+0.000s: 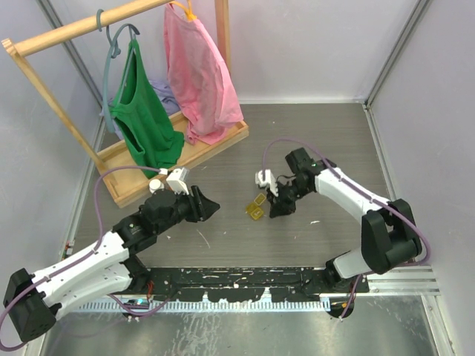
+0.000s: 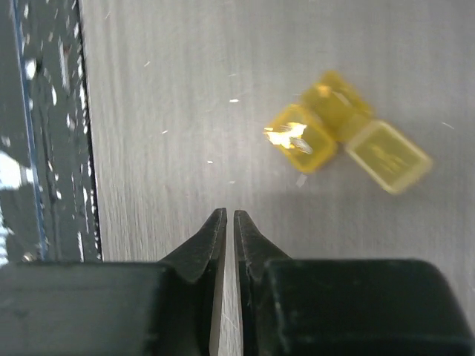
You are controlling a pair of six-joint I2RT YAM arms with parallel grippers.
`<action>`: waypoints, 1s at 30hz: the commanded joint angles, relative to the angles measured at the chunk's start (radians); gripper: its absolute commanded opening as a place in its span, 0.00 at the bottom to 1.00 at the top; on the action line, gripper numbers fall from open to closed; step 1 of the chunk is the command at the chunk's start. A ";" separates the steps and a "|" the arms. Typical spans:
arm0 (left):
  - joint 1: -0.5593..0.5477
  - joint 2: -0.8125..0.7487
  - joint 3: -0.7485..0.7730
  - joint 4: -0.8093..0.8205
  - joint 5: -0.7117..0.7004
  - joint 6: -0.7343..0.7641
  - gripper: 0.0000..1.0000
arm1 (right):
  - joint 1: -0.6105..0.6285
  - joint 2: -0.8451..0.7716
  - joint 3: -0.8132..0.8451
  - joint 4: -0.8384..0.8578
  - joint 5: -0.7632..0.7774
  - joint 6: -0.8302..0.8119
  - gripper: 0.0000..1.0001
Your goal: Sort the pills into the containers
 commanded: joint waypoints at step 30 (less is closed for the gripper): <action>0.005 -0.273 0.114 -0.376 -0.228 0.091 0.47 | 0.234 0.315 0.129 0.300 0.433 -0.130 0.07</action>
